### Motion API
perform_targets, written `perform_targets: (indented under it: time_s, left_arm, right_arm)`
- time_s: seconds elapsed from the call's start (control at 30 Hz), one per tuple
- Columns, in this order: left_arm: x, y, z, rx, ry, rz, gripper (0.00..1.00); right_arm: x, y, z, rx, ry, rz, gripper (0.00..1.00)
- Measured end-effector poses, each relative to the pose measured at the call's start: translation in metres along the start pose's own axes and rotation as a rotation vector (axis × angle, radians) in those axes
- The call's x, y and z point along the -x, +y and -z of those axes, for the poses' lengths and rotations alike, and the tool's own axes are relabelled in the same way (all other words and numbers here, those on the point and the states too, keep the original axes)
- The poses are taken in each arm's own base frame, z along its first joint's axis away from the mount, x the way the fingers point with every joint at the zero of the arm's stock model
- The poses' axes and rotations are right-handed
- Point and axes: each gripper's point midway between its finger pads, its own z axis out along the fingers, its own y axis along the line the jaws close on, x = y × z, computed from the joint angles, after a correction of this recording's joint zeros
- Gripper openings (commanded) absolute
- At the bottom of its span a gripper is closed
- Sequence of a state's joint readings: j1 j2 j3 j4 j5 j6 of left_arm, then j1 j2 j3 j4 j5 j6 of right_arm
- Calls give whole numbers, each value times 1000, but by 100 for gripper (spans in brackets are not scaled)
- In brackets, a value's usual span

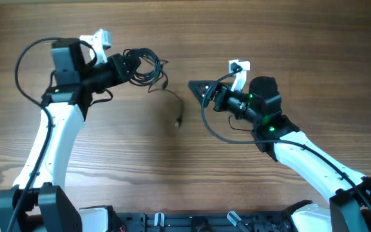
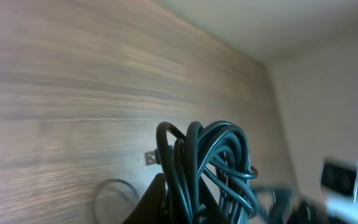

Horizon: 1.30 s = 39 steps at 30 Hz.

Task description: Untangle cables

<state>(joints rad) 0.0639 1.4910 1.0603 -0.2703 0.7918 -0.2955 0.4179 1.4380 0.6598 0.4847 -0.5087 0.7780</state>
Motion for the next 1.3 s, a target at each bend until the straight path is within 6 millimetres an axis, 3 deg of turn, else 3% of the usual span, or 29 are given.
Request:
perform_targets:
  time_s: [0.1,0.27,0.53,0.8,0.83,0.93,0.97,1.1,1.23,1.3]
  left_arm:
    - [-3,-17,15,-168,29,-70,4]
    - [-17,-45,29,-367,98,-59,4]
    - [-41,-73,19,-450,199,-30,4]
    - [-43,-68,11,-380,219,78,4]
    - [-42,-67,11,-374,219,87,4]
    - [-42,-64,9,-353,220,124,4]
    - [-42,-64,9,-349,220,133,4]
    - [-42,-63,8,-343,214,103,5]
    - [-39,-47,-2,-234,173,20,4]
    - [-40,-43,-11,-178,161,-21,4]
  right_arm:
    - [28,34,4,130,-119,162,100]
    - [28,42,5,158,-124,238,99]
    - [-13,76,-3,285,-16,418,76]
    - [-44,92,3,413,109,473,72]
    - [-47,95,3,422,114,480,68]
    - [-61,103,1,451,141,502,9]
    - [-62,102,-2,439,139,502,5]
    - [-57,85,-10,345,128,415,5]
    - [-45,72,-3,329,151,280,5]
    - [-42,75,2,349,173,207,4]
